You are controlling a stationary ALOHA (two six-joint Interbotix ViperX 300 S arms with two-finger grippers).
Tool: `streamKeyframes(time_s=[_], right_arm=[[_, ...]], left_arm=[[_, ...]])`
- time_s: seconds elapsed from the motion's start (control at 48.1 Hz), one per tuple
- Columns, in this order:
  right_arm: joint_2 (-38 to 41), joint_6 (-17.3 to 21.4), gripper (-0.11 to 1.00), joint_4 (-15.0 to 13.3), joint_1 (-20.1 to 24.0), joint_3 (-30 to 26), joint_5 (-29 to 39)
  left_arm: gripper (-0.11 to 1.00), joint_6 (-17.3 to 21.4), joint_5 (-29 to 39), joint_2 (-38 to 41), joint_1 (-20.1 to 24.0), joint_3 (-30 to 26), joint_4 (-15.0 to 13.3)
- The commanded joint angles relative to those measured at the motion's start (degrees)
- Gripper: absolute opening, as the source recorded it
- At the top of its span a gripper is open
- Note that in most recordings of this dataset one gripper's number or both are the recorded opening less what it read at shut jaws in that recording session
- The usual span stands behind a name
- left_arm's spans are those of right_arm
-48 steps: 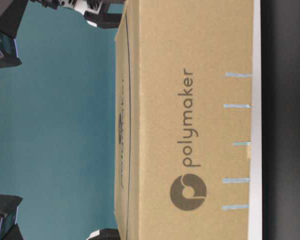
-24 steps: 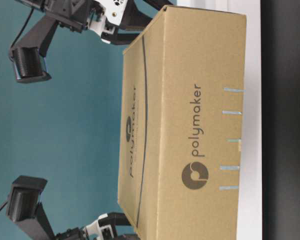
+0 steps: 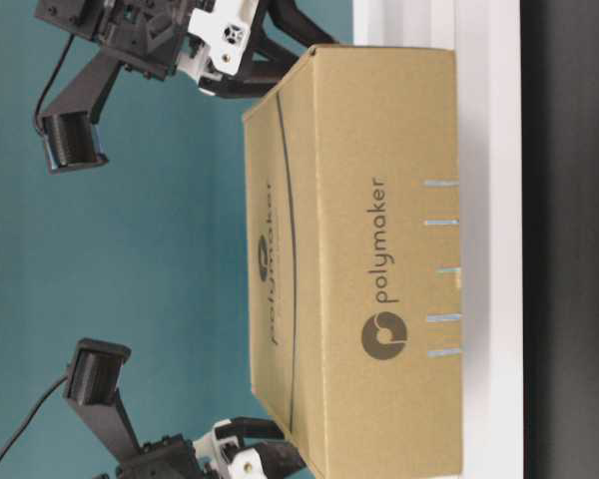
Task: Place the cardboard box on the stand after clamping it between your arms.
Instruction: 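Carry the clamped box forward over the white stand, then lower the box onto the white stand with both grippers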
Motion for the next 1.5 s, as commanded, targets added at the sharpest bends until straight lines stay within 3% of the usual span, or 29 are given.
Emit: streamKeyframes(time_s=[0.0, 0.374, 0.79, 1.268, 1.475], right_arm=[[0.62, 0.09, 0.81, 1.67, 0.35, -4.57, -5.27], [2.46, -3.87, 0.81, 1.67, -2.20, -4.04, -7.21], [3.69, -10.72, 0.81, 1.41, -5.19, -2.64, -9.32], [5.89, -13.71, 0.81, 1.32, -8.35, -0.62, -12.92], [6.06, -17.49, 0.81, 1.23, -10.72, -0.18, -13.18]], left_arm=[[0.77, 0.00, -3.25, -0.09, 0.44, -4.92, -0.62], [0.77, 3.25, -4.75, 0.26, 1.67, -5.45, -0.53], [0.77, 6.06, -4.92, 0.62, 4.83, -4.48, -0.53], [0.77, 6.15, -12.83, 0.70, 10.99, 2.20, -0.53], [0.77, 6.15, -14.41, 0.79, 11.51, 3.78, -0.62]])
